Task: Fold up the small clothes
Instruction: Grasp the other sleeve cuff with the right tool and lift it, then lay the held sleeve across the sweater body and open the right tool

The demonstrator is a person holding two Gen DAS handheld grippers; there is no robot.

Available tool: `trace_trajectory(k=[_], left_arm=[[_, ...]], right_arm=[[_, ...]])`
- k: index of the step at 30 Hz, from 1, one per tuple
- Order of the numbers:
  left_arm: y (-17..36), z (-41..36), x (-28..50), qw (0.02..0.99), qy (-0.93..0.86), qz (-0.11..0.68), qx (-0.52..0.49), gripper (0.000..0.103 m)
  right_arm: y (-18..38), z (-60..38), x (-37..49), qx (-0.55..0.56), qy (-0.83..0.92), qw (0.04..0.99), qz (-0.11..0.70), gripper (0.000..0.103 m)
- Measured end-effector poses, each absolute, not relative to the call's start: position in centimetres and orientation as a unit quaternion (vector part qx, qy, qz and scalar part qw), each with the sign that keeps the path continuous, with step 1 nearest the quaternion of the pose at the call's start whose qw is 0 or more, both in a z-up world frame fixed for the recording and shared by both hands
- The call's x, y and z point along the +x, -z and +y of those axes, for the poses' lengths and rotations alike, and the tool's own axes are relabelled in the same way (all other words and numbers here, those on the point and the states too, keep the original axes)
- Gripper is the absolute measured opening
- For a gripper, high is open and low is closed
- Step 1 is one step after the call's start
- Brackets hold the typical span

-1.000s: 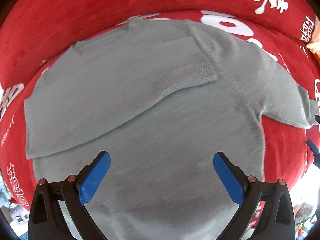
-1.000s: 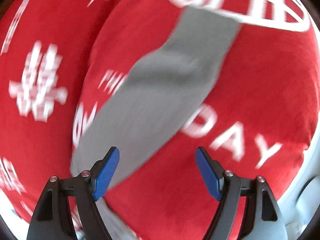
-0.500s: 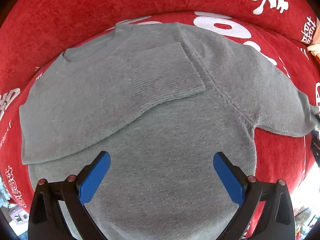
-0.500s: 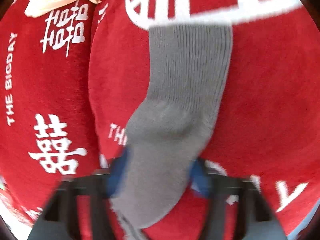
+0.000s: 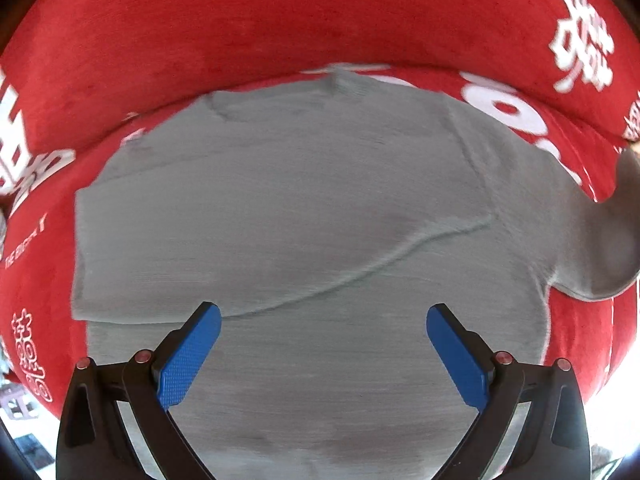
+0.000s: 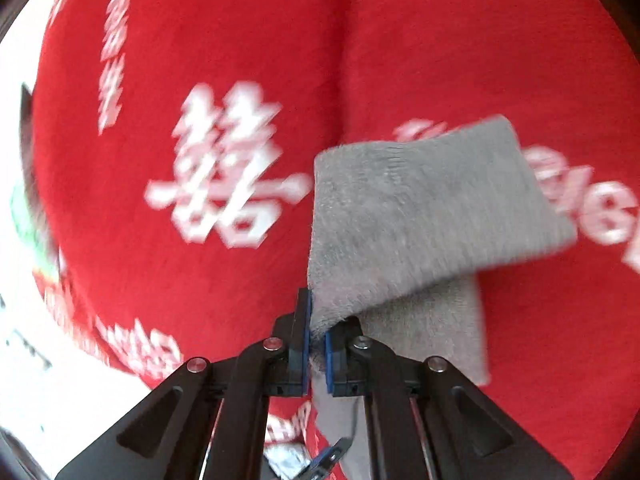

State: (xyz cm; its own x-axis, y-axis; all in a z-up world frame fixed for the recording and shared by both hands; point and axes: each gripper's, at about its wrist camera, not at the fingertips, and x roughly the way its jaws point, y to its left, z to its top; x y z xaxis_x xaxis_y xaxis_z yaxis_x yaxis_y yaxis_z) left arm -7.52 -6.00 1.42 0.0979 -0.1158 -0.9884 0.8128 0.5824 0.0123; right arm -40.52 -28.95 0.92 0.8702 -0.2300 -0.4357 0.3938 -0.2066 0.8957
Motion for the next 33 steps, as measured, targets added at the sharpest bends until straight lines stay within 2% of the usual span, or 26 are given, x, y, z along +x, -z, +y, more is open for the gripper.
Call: trace_trajectory(k=[4, 9, 15, 21, 23, 24, 25, 27, 30, 32, 33], left_arm=[[-1.9, -4.5, -5.4, 0.694, 0.321, 0.577, 0.286, 0.103], [-2.0, -0.7, -1.4, 0.713, 0.285, 0.586, 0.259, 0.103], [-1.3, 3.6, 2.1, 0.725, 0.245, 0.599, 0.237, 0.103], [-1.0, 6.2, 4.1, 0.728, 0.231, 0.606, 0.222, 0.103], [-1.1, 6.8, 4.6, 0.727, 0.23, 0.609, 0.218, 0.103], [-1.2, 7.2, 4.8, 0.728, 0.229, 0.609, 0.215, 0.103], [-1.4, 7.5, 5.0, 0.729, 0.229, 0.609, 0.212, 0.103], [-1.6, 8.1, 5.3, 0.73, 0.229, 0.609, 0.208, 0.103], [-1.8, 9.1, 5.9, 0.732, 0.226, 0.61, 0.205, 0.103], [-2.0, 9.7, 6.3, 0.734, 0.223, 0.608, 0.203, 0.103], [-2.1, 10.2, 6.5, 0.736, 0.219, 0.608, 0.201, 0.103]], right_arm=[[-3.5, -28.4, -32.5, 0.698, 0.191, 0.681, 0.111, 0.006], [-4.4, -25.0, -20.4, 0.625, 0.127, 0.733, 0.234, 0.006], [0.9, -18.0, -9.3, 0.567, 0.099, 0.719, 0.391, 0.006], [5.0, -14.8, -6.9, 0.541, 0.125, 0.685, 0.471, 0.011], [5.3, -14.6, -7.5, 0.553, 0.131, 0.674, 0.472, 0.017], [5.1, -14.5, -7.9, 0.56, 0.13, 0.672, 0.466, 0.027], [4.8, -14.6, -8.3, 0.57, 0.134, 0.671, 0.455, 0.043], [4.2, -15.1, -8.7, 0.579, 0.151, 0.673, 0.434, 0.054], [3.8, -16.3, -8.9, 0.6, 0.18, 0.667, 0.403, 0.053], [3.8, -16.5, -7.9, 0.606, 0.19, 0.662, 0.397, 0.035], [3.6, -16.4, -7.3, 0.597, 0.191, 0.668, 0.4, 0.017]])
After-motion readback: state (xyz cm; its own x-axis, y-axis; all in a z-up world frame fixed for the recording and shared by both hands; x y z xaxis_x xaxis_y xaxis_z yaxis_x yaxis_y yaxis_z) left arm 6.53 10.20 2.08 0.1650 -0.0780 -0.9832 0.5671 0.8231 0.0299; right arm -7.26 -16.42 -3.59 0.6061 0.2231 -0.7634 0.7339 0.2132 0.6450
